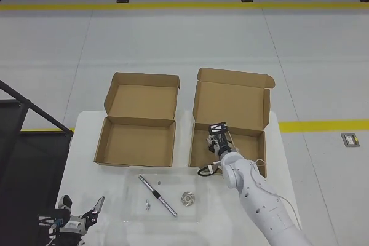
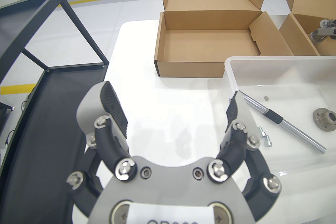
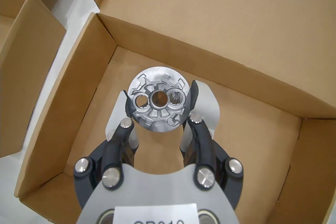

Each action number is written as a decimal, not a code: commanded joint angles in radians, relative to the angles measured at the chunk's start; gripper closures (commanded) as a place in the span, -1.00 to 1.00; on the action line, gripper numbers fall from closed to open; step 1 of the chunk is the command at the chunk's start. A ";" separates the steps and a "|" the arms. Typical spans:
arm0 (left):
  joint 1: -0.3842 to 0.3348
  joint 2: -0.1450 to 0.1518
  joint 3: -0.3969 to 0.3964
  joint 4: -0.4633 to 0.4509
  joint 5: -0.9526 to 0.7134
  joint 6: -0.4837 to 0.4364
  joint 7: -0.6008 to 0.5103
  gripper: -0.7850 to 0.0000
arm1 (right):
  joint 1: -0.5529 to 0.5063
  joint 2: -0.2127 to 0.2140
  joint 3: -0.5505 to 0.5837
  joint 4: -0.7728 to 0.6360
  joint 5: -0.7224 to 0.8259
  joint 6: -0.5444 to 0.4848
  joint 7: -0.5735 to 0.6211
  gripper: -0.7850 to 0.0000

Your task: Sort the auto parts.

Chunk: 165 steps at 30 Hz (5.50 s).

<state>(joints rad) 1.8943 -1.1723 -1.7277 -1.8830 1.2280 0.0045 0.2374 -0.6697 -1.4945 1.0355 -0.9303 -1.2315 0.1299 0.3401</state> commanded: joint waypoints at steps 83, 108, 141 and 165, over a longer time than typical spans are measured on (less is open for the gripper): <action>0.000 0.000 0.000 0.000 0.000 0.000 0.000 -1.00 | -0.226 -0.008 -0.254 -0.496 -0.259 -0.365 0.766 -0.07; 0.000 0.000 0.000 0.000 0.000 0.000 0.000 -1.00 | -0.124 -0.070 -0.317 -0.345 -0.222 -0.337 0.945 0.17; 0.000 0.000 0.000 0.000 0.000 0.000 0.000 -1.00 | -0.338 -0.011 -0.025 -0.766 -0.150 -0.488 0.592 1.00; 0.000 0.000 0.000 0.000 0.000 0.000 0.000 -1.00 | -0.511 0.037 0.238 -0.854 0.112 -0.675 -0.054 1.00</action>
<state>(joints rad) 1.8943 -1.1723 -1.7277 -1.8830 1.2280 0.0045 0.2374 -1.1824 -1.4572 1.2654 -1.7867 -1.1249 -0.5947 0.3008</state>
